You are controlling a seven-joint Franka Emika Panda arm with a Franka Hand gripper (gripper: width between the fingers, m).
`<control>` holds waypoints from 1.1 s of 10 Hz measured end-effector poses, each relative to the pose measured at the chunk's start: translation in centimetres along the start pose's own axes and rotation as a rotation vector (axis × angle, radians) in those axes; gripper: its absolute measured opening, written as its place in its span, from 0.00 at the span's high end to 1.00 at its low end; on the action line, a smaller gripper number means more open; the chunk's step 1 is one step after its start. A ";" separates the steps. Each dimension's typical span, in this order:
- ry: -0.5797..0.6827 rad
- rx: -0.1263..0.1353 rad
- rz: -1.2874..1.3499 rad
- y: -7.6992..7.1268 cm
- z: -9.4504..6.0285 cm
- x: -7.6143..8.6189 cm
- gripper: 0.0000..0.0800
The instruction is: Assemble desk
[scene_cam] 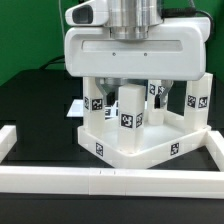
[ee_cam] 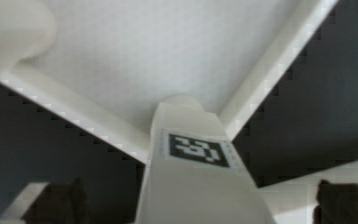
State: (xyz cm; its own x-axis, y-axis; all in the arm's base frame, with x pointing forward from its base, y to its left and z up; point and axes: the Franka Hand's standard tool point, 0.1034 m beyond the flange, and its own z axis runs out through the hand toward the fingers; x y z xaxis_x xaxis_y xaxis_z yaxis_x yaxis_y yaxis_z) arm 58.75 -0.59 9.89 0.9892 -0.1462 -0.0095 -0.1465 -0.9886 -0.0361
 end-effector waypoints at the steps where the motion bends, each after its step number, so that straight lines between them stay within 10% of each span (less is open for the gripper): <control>1: 0.002 -0.011 -0.093 -0.2 -0.1 0.1 0.19; 11: -0.011 -0.045 -0.956 0.2 -0.5 0.5 0.19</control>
Offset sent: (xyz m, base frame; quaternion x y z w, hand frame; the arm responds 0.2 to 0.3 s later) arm 0.0067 0.0088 0.0019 0.0294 -0.0116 -0.2787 0.9599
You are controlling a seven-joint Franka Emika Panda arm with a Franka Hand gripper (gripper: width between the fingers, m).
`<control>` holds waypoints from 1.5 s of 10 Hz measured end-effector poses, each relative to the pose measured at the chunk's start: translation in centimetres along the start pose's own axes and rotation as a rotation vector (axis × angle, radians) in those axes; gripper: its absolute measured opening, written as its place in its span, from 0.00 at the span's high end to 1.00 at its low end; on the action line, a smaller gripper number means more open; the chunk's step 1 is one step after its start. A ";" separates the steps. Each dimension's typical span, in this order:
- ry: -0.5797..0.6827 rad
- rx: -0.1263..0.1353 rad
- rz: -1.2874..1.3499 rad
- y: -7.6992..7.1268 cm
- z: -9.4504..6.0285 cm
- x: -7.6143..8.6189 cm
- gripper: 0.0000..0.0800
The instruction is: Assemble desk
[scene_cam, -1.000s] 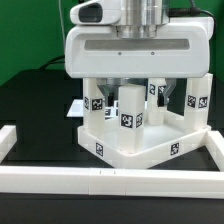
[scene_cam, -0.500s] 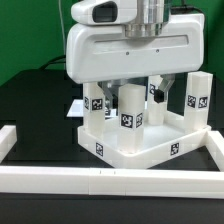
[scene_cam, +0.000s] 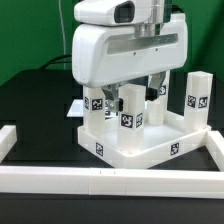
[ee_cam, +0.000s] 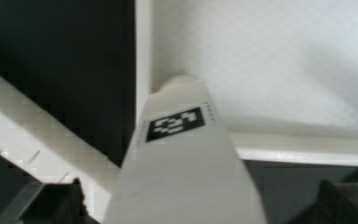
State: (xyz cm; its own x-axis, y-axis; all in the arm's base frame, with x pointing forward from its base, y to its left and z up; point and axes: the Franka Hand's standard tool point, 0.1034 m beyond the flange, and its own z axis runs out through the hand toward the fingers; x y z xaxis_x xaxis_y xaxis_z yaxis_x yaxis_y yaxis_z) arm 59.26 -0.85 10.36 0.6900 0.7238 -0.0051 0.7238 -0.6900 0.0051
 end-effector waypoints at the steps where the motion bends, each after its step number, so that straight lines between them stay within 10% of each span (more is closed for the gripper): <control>1: -0.003 -0.009 -0.071 0.3 -0.3 0.0 0.19; 3: -0.007 -0.012 -0.083 0.3 -0.2 0.0 0.22; 5: -0.008 -0.011 -0.083 0.3 -0.2 0.0 0.64; 15: -0.022 0.024 0.601 0.2 -0.1 -1.7 0.62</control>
Offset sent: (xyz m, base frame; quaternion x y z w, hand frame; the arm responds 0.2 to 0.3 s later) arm 0.0000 0.0000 0.0000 0.0000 0.0000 0.0000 1.0000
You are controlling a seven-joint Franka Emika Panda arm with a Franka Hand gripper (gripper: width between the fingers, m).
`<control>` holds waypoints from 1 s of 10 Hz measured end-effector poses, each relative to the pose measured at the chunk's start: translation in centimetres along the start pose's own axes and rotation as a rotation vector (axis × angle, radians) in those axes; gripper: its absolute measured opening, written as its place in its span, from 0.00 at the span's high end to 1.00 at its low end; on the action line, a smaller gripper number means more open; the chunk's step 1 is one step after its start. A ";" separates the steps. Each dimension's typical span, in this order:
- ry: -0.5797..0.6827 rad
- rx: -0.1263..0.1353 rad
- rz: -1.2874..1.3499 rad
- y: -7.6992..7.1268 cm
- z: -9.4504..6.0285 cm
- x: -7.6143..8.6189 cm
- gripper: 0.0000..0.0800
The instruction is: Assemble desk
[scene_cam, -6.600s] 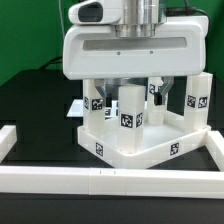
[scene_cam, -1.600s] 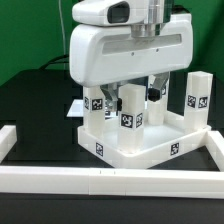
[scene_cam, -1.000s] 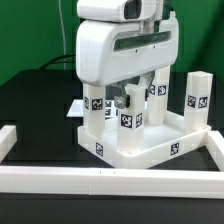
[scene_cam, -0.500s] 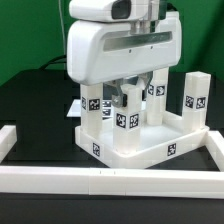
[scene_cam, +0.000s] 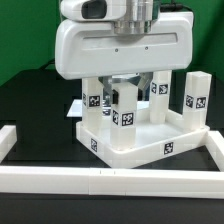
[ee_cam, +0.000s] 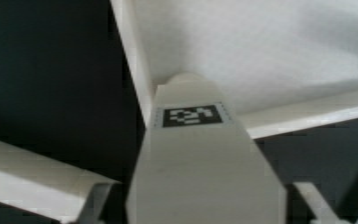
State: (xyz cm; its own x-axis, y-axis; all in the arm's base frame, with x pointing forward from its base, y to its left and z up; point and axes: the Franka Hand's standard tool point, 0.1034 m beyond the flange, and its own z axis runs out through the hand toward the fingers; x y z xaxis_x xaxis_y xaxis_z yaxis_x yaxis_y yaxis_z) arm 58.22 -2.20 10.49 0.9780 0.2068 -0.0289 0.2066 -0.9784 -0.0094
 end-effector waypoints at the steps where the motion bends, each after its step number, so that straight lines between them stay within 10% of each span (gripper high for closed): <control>1: -0.008 0.001 0.049 0.0 0.0 -0.2 0.61; 4: -0.011 -0.003 0.103 0.0 0.1 -0.2 0.57; 5: -0.012 -0.003 0.102 0.0 0.1 -0.2 0.32; 7: -0.007 -0.003 0.098 -0.1 -0.3 -0.1 0.22; 10: -0.002 0.008 0.096 -0.5 -2.6 -0.4 0.19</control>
Offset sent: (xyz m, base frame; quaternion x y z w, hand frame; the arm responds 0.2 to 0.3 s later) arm 0.0000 0.0000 0.0000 0.0000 0.0000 0.0650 0.9979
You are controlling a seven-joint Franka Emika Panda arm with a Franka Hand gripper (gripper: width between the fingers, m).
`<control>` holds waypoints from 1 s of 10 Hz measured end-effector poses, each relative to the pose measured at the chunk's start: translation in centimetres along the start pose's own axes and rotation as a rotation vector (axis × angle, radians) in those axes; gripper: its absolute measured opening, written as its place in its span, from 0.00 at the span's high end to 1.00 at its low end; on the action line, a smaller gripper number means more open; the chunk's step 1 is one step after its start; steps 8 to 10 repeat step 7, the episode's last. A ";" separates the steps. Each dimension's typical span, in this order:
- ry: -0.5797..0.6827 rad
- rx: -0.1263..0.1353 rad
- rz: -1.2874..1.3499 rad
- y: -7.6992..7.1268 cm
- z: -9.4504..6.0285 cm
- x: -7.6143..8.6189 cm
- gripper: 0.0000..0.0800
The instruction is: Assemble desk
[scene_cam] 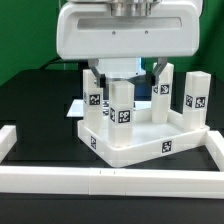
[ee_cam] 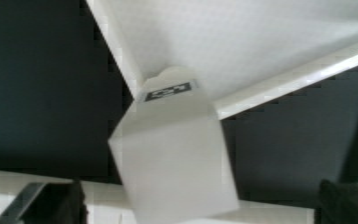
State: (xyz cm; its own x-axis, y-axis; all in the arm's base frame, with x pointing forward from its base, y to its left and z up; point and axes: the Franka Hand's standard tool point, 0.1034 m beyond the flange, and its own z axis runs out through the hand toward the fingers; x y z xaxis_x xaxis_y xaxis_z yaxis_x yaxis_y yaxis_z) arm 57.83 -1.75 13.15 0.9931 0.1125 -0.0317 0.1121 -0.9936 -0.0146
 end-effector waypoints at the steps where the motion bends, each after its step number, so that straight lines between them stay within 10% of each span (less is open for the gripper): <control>1: -0.001 -0.001 0.000 0.0 0.2 0.0 0.19; 10: -0.003 -0.001 0.000 0.0 0.3 -0.1 0.19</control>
Offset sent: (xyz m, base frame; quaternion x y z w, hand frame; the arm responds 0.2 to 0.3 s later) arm 0.0000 0.0000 0.0000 0.0000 0.0000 0.0000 1.0000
